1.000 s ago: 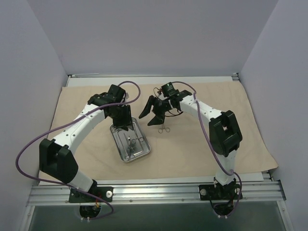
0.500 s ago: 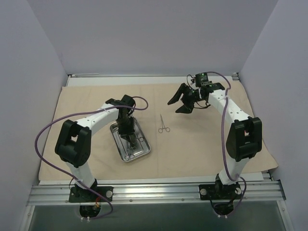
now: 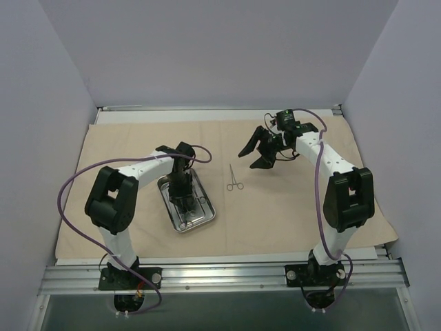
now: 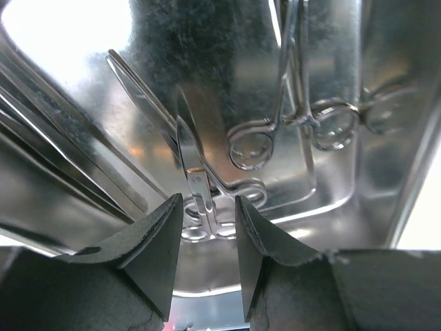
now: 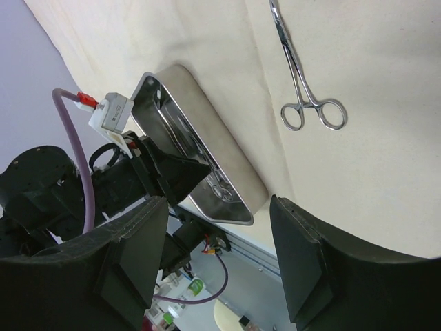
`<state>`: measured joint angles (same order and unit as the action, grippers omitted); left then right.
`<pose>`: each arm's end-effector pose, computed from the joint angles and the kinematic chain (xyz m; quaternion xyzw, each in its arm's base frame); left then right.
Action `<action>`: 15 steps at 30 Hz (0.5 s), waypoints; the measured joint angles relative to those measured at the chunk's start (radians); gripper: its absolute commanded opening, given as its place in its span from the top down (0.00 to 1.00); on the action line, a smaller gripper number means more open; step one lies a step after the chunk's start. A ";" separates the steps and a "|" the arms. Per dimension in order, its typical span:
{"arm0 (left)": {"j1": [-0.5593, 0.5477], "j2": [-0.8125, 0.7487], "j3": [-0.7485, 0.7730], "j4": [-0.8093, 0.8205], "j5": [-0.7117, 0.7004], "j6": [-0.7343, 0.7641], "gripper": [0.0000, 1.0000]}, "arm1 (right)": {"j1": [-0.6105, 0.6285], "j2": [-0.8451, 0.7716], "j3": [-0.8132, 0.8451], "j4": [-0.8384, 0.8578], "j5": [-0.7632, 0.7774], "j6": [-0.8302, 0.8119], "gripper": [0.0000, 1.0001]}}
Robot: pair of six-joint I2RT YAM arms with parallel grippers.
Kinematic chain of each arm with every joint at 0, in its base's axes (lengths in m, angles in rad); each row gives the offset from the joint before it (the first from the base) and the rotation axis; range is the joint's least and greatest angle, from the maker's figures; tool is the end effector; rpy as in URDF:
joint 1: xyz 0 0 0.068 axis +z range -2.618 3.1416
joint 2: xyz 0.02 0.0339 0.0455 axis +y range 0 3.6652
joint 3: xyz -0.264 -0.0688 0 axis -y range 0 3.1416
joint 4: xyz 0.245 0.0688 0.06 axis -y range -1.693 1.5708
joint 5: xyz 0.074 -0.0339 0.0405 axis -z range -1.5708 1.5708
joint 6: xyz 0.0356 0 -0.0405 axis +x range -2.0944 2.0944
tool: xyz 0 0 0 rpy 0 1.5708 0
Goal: Open and lay out the surgical kit
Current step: Adjust the medical item in the container.
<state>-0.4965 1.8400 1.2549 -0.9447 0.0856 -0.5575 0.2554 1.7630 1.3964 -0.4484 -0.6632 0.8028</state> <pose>0.2905 -0.1609 0.1733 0.0296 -0.9984 0.0473 0.0038 0.3724 0.1199 0.2666 0.1219 0.8786 0.4373 0.1484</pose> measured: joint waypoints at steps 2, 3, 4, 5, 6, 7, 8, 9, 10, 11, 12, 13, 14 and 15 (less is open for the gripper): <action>0.000 0.007 -0.005 0.005 -0.006 -0.001 0.56 | -0.001 0.000 -0.002 0.001 -0.002 -0.001 0.39; 0.000 0.010 -0.008 0.009 -0.010 -0.003 0.56 | -0.002 0.000 -0.005 0.002 -0.004 -0.001 0.39; 0.000 0.011 -0.011 0.011 -0.011 -0.003 0.56 | -0.002 0.000 -0.007 0.002 -0.006 -0.001 0.39; 0.000 0.012 -0.014 0.013 -0.013 -0.005 0.56 | -0.003 0.000 -0.010 0.002 -0.008 -0.001 0.39; 0.000 0.014 -0.014 0.013 -0.014 -0.006 0.57 | -0.004 0.000 -0.013 0.003 -0.009 -0.001 0.39; 0.000 0.017 -0.014 0.015 -0.015 -0.006 0.58 | -0.006 0.000 -0.015 0.002 -0.010 -0.001 0.39; 0.000 0.021 -0.014 0.018 -0.016 -0.007 0.58 | -0.007 0.000 -0.016 0.002 -0.012 -0.001 0.39; 0.000 0.027 -0.014 0.021 -0.018 -0.007 0.60 | -0.008 0.000 -0.016 0.002 -0.014 -0.001 0.39; 0.000 0.034 -0.014 0.024 -0.018 -0.007 0.60 | -0.012 -0.001 -0.016 0.002 -0.014 -0.002 0.39; 0.000 0.040 -0.014 0.026 -0.019 -0.007 0.61 | -0.013 -0.001 -0.016 0.003 -0.016 -0.002 0.39; 0.000 0.042 -0.014 0.026 -0.018 -0.007 0.62 | -0.014 -0.001 -0.016 0.003 -0.018 -0.002 0.39; 0.001 0.042 -0.014 0.025 -0.019 -0.007 0.64 | -0.015 -0.001 -0.016 0.003 -0.018 -0.002 0.39; 0.001 0.042 -0.014 0.026 -0.019 -0.008 0.66 | -0.015 -0.001 -0.017 0.003 -0.019 -0.002 0.39; 0.001 0.042 -0.014 0.025 -0.021 -0.007 0.68 | -0.018 -0.002 -0.017 0.003 -0.019 -0.002 0.39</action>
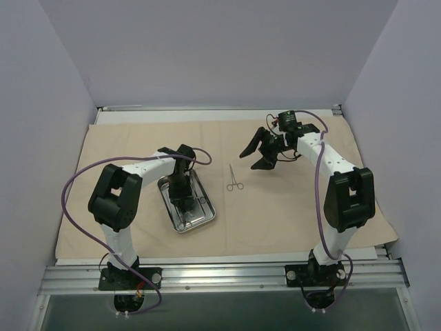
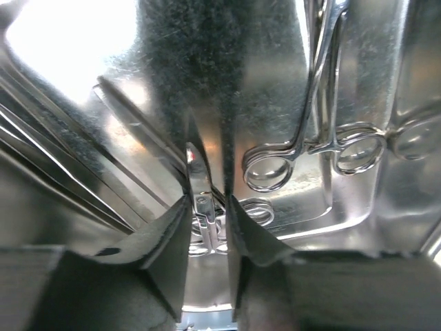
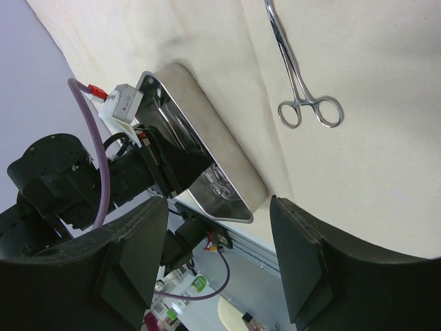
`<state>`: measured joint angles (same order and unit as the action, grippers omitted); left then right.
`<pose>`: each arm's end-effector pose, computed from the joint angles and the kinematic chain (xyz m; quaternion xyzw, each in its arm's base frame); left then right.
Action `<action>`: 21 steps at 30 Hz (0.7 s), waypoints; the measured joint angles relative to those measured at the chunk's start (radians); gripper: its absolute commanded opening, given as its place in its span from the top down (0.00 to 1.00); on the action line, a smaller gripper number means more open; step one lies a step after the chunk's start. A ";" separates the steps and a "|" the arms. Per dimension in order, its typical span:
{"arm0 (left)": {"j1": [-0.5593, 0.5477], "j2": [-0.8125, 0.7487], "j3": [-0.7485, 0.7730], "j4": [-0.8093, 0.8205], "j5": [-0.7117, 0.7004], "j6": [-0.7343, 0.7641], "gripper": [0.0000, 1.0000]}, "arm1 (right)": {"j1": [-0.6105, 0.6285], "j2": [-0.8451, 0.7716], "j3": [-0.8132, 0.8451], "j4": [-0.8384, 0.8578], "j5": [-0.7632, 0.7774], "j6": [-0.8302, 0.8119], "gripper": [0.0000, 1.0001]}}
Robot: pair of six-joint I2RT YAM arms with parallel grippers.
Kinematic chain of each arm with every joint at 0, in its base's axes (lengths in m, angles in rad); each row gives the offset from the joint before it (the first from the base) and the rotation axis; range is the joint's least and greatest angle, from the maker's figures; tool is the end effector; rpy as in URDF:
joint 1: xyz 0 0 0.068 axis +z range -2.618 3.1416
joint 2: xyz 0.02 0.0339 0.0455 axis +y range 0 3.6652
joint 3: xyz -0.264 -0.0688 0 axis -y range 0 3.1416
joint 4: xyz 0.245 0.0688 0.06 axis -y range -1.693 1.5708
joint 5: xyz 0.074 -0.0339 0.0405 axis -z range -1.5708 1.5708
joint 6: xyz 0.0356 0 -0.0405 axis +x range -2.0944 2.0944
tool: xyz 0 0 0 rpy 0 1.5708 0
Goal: Open and lay out the surgical kit
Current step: Adjust the medical item in the container.
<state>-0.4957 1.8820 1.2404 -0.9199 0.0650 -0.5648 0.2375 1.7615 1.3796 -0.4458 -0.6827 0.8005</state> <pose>0.2927 -0.1609 0.1567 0.0344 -0.9989 0.0304 0.0124 0.3723 0.1132 0.2623 0.1272 0.8772 0.4405 0.1423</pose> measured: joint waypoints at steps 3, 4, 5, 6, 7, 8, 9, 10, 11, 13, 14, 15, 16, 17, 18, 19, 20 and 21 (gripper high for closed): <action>0.000 0.002 0.000 -0.002 -0.004 0.001 0.77 | -0.002 0.000 0.000 0.000 -0.003 -0.002 0.39; 0.000 0.002 0.000 -0.002 -0.004 0.001 0.78 | -0.002 0.000 0.000 0.000 -0.003 -0.002 0.39; 0.000 0.002 0.000 -0.002 -0.004 0.001 0.81 | -0.002 0.000 -0.001 0.000 -0.003 -0.002 0.39; 0.000 0.002 0.000 -0.002 -0.004 0.001 0.81 | -0.002 0.000 -0.001 0.000 -0.003 -0.002 0.39; 0.000 0.002 0.000 -0.003 -0.004 0.001 0.81 | -0.002 0.000 -0.001 0.000 -0.003 -0.003 0.39; 0.000 0.001 0.001 -0.004 -0.004 0.001 0.82 | -0.002 0.000 -0.001 0.000 -0.003 -0.003 0.39; 0.000 0.001 0.002 -0.005 -0.005 0.001 0.82 | -0.002 0.000 -0.001 0.000 -0.003 -0.003 0.39; 0.000 0.001 0.002 -0.008 -0.005 0.001 0.82 | -0.002 0.000 -0.001 0.000 -0.003 -0.005 0.39; 0.000 -0.001 0.003 -0.010 -0.006 0.001 0.82 | -0.002 0.000 -0.001 0.000 -0.003 -0.007 0.39; 0.000 -0.003 0.004 -0.013 -0.009 0.001 0.87 | -0.002 0.000 -0.001 0.000 -0.003 -0.013 0.39; 0.000 -0.005 0.006 -0.015 -0.012 0.001 0.88 | -0.002 0.000 -0.001 0.000 -0.002 -0.016 0.39; 0.000 -0.006 0.011 -0.021 -0.015 0.001 0.89 | -0.002 0.000 0.000 0.000 -0.002 -0.019 0.39; 0.000 -0.008 0.020 -0.032 -0.018 0.001 0.90 | -0.002 0.000 0.001 -0.002 -0.002 -0.023 0.39; 0.000 -0.013 0.031 -0.039 -0.021 0.001 0.92 | -0.002 0.000 0.003 -0.005 -0.001 -0.031 0.39; 0.000 -0.021 0.042 -0.048 -0.024 0.001 0.96 | -0.001 0.000 0.008 -0.009 -0.001 -0.041 0.39; 0.000 -0.032 0.055 -0.056 -0.026 0.001 0.97 | 0.001 0.002 0.017 -0.016 -0.002 -0.050 0.39; 0.000 -0.045 0.073 -0.069 -0.027 0.002 0.97 | 0.006 0.004 0.027 -0.019 -0.002 -0.064 0.38; 0.000 -0.060 0.091 -0.080 -0.027 0.002 0.98 | 0.008 0.006 0.038 -0.020 -0.003 -0.080 0.38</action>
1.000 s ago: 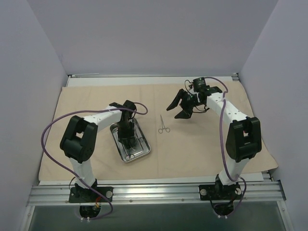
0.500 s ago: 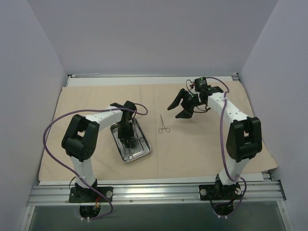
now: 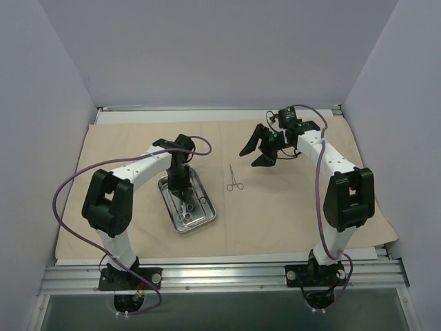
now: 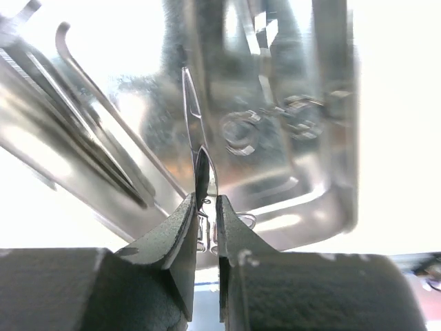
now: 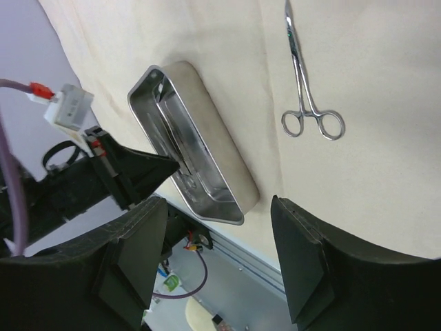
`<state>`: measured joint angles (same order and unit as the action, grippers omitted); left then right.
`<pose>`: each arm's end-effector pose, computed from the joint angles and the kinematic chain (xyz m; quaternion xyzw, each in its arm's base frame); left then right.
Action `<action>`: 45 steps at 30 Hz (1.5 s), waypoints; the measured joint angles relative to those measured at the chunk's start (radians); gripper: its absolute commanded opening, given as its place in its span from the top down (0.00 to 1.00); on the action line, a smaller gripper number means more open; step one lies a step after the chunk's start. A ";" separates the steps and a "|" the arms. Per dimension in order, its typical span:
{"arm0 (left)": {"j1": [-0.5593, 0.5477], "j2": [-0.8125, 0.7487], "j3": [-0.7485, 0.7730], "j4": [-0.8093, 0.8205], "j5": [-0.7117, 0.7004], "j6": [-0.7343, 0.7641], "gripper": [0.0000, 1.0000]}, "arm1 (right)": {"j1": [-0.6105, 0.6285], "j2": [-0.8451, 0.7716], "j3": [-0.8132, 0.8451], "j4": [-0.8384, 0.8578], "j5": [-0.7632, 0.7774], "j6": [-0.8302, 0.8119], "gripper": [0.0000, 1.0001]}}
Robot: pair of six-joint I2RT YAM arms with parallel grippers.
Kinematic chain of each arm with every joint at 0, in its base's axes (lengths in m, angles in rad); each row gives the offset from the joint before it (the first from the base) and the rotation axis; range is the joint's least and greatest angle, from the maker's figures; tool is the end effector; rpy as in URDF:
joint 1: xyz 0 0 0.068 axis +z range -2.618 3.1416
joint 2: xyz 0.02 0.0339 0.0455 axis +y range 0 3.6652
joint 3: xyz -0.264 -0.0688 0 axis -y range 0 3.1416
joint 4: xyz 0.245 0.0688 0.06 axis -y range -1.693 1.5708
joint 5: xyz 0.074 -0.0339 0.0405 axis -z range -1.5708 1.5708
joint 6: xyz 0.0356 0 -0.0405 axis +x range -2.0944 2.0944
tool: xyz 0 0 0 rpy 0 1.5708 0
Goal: Open and lay out the surgical kit
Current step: Adjust the medical item in the container.
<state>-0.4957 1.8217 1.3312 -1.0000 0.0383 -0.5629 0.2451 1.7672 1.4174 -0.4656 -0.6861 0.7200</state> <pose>0.2973 -0.1623 0.1975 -0.0328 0.9985 -0.0368 0.0250 0.3747 0.1170 0.2709 0.0853 0.8800 0.4381 0.1626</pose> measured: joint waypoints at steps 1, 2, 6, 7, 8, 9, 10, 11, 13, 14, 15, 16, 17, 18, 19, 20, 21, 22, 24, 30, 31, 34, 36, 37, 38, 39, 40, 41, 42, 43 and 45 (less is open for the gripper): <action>0.000 -0.015 0.019 -0.011 0.000 0.001 0.98 | 0.002 0.001 0.011 -0.002 -0.003 -0.018 0.37; 0.000 -0.031 0.038 -0.021 0.000 0.002 0.98 | 0.006 0.001 0.023 0.000 -0.006 -0.038 0.37; 0.002 -0.082 0.090 -0.047 0.005 0.004 0.98 | 0.019 0.002 0.040 0.013 -0.035 -0.095 0.37; 0.003 -0.088 0.095 -0.050 0.006 0.004 0.98 | 0.021 0.002 0.042 0.014 -0.040 -0.103 0.37; 0.004 -0.090 0.097 -0.052 0.008 0.004 0.98 | 0.024 0.002 0.042 0.014 -0.045 -0.111 0.37; 0.006 -0.090 0.096 -0.055 0.010 0.005 0.97 | 0.026 0.003 0.042 0.015 -0.049 -0.118 0.37; 0.009 -0.085 0.096 -0.058 0.011 0.006 0.98 | 0.027 0.004 0.042 0.015 -0.053 -0.123 0.37; 0.013 -0.080 0.096 -0.059 0.012 0.008 0.97 | 0.028 0.006 0.042 0.016 -0.055 -0.126 0.37; 0.020 -0.058 0.097 -0.057 0.012 0.019 0.97 | 0.028 0.009 0.042 0.019 -0.055 -0.130 0.37; 0.024 -0.041 0.097 -0.056 0.011 0.024 0.97 | 0.031 0.010 0.041 0.021 -0.055 -0.132 0.37; 0.028 -0.019 0.097 -0.054 0.012 0.027 0.97 | 0.031 0.010 0.039 0.023 -0.055 -0.133 0.37; 0.032 0.005 0.098 -0.052 0.012 0.031 0.97 | 0.032 0.010 0.038 0.026 -0.055 -0.135 0.37; 0.036 0.032 0.098 -0.048 0.012 0.035 0.95 | 0.033 0.010 0.036 0.031 -0.054 -0.138 0.37; 0.040 0.058 0.100 -0.044 0.012 0.040 0.94 | 0.034 0.010 0.030 0.037 -0.054 -0.140 0.37; 0.042 0.084 0.105 -0.042 0.012 0.046 0.93 | 0.035 0.010 0.024 0.039 -0.054 -0.142 0.37; 0.046 0.115 0.113 -0.040 0.012 0.052 0.93 | 0.035 0.010 0.016 0.040 -0.053 -0.143 0.37; 0.047 0.137 0.120 -0.036 0.012 0.056 0.93 | 0.037 0.010 0.008 0.039 -0.052 -0.144 0.37; 0.048 0.158 0.127 -0.033 0.012 0.061 0.91 | 0.038 0.010 -0.001 0.039 -0.051 -0.145 0.37; 0.048 0.185 0.132 -0.019 0.012 0.071 0.88 | 0.038 0.009 -0.015 0.039 -0.050 -0.146 0.37; 0.052 0.207 0.157 -0.010 0.015 0.086 0.77 | 0.044 0.009 -0.027 0.040 -0.043 -0.145 0.37; 0.053 0.208 0.163 -0.009 0.015 0.088 0.77 | 0.045 0.009 -0.027 0.041 -0.043 -0.145 0.37; 0.053 0.208 0.174 -0.005 0.015 0.093 0.75 | 0.045 0.009 -0.027 0.043 -0.043 -0.145 0.37; 0.053 0.207 0.176 -0.004 0.016 0.097 0.70 | 0.046 0.009 -0.027 0.043 -0.043 -0.145 0.37; 0.053 0.208 0.176 -0.005 0.016 0.098 0.70 | 0.047 0.009 -0.027 0.043 -0.043 -0.145 0.37; 0.053 0.208 0.176 -0.005 0.016 0.097 0.69 | 0.048 0.009 -0.027 0.043 -0.043 -0.145 0.37; 0.053 0.207 0.176 -0.005 0.017 0.097 0.69 | 0.050 0.009 -0.027 0.043 -0.043 -0.146 0.37; 0.053 0.208 0.176 -0.005 0.018 0.097 0.68 | 0.051 0.009 -0.027 0.043 -0.043 -0.146 0.37; 0.053 0.208 0.176 -0.005 0.019 0.097 0.68 | 0.052 0.009 -0.027 0.043 -0.043 -0.146 0.37; 0.053 0.208 0.176 -0.005 0.019 0.097 0.70 | 0.055 0.009 -0.027 0.043 -0.043 -0.146 0.37; 0.053 0.208 0.176 -0.005 0.019 0.097 0.72 | 0.057 0.009 -0.027 0.043 -0.043 -0.146 0.37; 0.055 0.208 0.176 -0.004 0.019 0.097 0.75 | 0.058 0.009 -0.027 0.043 -0.043 -0.146 0.37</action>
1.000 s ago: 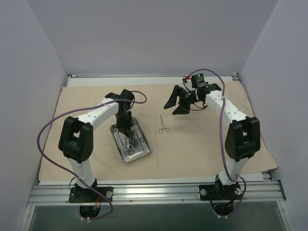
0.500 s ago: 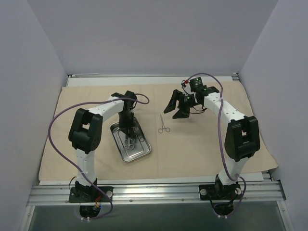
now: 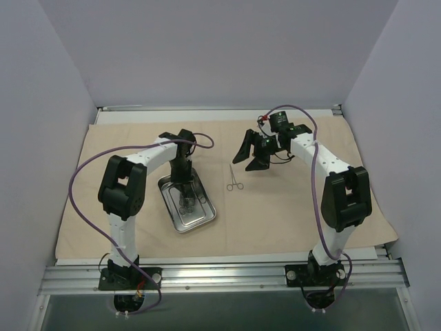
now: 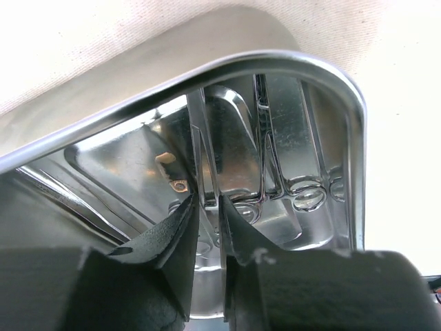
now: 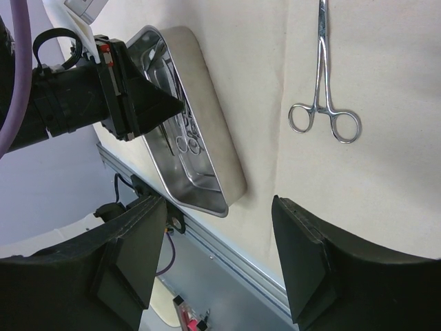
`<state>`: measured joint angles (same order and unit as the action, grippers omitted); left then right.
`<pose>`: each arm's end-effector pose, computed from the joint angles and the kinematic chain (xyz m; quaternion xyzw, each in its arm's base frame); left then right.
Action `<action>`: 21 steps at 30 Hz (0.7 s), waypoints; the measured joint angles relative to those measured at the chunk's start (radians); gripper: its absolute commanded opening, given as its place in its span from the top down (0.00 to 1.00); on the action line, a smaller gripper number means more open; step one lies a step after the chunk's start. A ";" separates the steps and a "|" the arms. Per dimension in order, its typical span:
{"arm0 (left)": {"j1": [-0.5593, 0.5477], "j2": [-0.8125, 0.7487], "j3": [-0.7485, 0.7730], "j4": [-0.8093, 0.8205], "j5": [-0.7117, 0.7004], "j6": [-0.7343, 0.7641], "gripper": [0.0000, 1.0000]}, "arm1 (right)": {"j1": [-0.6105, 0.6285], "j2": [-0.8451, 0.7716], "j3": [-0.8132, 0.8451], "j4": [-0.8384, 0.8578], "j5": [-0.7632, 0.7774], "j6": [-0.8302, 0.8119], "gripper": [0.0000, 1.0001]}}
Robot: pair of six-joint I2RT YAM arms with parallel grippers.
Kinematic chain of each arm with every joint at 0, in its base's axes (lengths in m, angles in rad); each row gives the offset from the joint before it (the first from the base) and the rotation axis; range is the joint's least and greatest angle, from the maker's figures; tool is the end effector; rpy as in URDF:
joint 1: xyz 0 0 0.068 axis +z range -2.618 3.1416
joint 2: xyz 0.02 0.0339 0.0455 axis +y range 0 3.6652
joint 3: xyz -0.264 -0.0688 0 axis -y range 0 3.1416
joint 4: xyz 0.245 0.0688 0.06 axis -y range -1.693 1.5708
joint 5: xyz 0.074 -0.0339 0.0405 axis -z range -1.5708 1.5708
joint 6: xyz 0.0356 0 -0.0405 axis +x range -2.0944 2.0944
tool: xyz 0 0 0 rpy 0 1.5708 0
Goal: Open and lay out the surgical kit
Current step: Adjust the medical item in the container.
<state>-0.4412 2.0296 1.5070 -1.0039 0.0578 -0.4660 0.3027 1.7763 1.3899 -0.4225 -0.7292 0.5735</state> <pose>0.3464 -0.1658 0.1705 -0.0118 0.9993 -0.0357 0.0072 0.3679 0.1397 0.2624 -0.0143 0.8772 0.4471 0.1741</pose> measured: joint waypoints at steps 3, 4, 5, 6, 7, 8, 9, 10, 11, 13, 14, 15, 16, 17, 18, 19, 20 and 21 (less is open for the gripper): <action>0.003 0.000 0.000 0.002 0.000 0.002 0.72 | 0.000 0.000 0.000 0.000 0.000 -0.003 0.37; 0.004 0.001 0.000 0.002 0.000 0.002 0.67 | 0.000 0.000 0.000 0.000 0.000 -0.003 0.37; 0.005 0.001 0.000 0.002 -0.001 0.004 0.66 | 0.000 0.000 0.000 0.000 0.000 -0.003 0.37; 0.006 0.002 0.000 0.002 -0.002 0.003 0.66 | 0.000 0.000 0.000 0.000 0.000 -0.003 0.37; 0.006 0.002 0.000 0.002 -0.004 0.002 0.66 | 0.000 0.000 0.000 0.000 0.000 -0.004 0.37; 0.006 0.002 0.001 0.002 -0.008 0.002 0.66 | 0.000 0.000 0.000 0.000 0.000 -0.004 0.37; 0.006 0.002 0.001 0.002 -0.011 0.002 0.66 | 0.000 0.000 0.000 0.000 0.000 -0.005 0.37; 0.006 0.002 0.001 0.002 -0.016 0.001 0.66 | 0.000 0.000 0.000 0.000 0.000 -0.007 0.37; 0.006 0.002 0.001 0.001 -0.021 -0.001 0.64 | 0.000 0.000 0.000 0.000 0.000 -0.007 0.37; 0.006 0.002 0.001 0.001 -0.032 -0.005 0.61 | 0.000 0.000 0.000 0.000 0.000 -0.009 0.37; 0.006 0.002 0.001 0.000 -0.042 -0.010 0.59 | 0.000 0.000 -0.001 0.000 0.000 -0.011 0.37; 0.008 0.001 0.001 0.000 -0.048 -0.015 0.57 | 0.000 0.000 -0.001 0.000 0.000 -0.011 0.37; 0.010 0.001 0.001 0.000 -0.054 -0.020 0.56 | 0.000 0.000 -0.001 0.000 0.000 -0.014 0.37; 0.014 0.000 0.001 0.000 -0.059 -0.026 0.56 | 0.000 0.000 -0.001 0.000 0.000 -0.015 0.37; 0.018 -0.002 0.001 -0.001 -0.064 -0.032 0.56 | 0.000 0.000 -0.001 0.000 0.000 -0.017 0.37; 0.024 -0.005 0.001 -0.001 -0.070 -0.039 0.56 | 0.000 0.000 -0.001 0.000 0.000 -0.018 0.37; 0.030 -0.008 0.001 -0.001 -0.076 -0.046 0.56 | 0.000 0.000 -0.002 0.000 0.000 -0.019 0.37; 0.037 -0.013 0.001 -0.002 -0.081 -0.052 0.56 | 0.000 0.000 -0.003 0.000 -0.001 -0.019 0.37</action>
<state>-0.4042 2.0171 1.5082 -1.0054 -0.0235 -0.5179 0.3027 1.7767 1.3872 -0.4221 -0.7300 0.5541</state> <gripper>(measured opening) 0.441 0.630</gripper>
